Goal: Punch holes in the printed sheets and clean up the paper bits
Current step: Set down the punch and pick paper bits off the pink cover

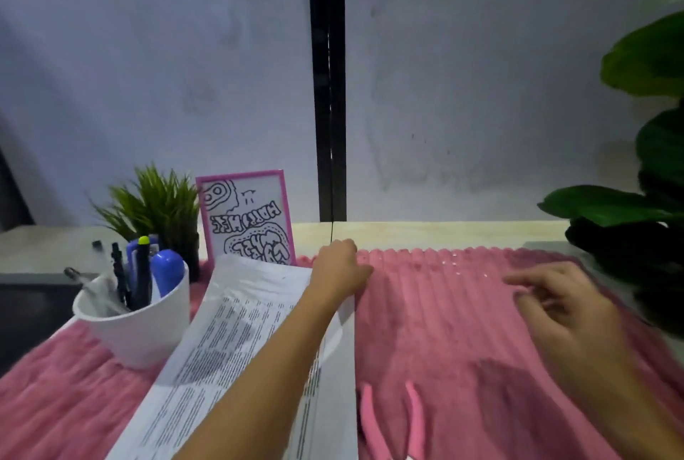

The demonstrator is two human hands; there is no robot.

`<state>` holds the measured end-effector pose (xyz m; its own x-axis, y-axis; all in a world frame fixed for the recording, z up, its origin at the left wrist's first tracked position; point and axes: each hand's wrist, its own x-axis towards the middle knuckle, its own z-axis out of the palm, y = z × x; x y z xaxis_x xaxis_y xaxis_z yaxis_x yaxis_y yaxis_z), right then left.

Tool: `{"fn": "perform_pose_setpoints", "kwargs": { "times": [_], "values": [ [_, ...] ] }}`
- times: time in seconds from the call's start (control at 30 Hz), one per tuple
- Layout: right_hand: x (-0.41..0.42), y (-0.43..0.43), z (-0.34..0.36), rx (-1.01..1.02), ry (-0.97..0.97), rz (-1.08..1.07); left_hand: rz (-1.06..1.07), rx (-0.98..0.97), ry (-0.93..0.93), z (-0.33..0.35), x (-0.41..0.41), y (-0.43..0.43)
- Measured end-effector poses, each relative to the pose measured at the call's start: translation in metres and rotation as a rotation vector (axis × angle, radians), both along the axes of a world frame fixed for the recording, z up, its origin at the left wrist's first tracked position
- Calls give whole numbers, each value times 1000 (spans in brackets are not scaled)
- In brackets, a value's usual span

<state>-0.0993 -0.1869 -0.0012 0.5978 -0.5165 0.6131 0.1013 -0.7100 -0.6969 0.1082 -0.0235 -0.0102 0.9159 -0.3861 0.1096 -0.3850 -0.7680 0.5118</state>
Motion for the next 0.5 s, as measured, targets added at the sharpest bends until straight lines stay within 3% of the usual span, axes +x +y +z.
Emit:
{"fn": "perform_pose_setpoints", "kwargs": {
  "times": [0.1,0.3,0.5],
  "values": [
    [68,11,-11,-46,186,133,20,176,-8,-8,19,2],
    [178,13,-41,-26,375,157,23,178,-62,-22,32,-3],
    [217,20,-61,-68,449,107,-10,233,-165,-23,26,-5]
  ]
}}
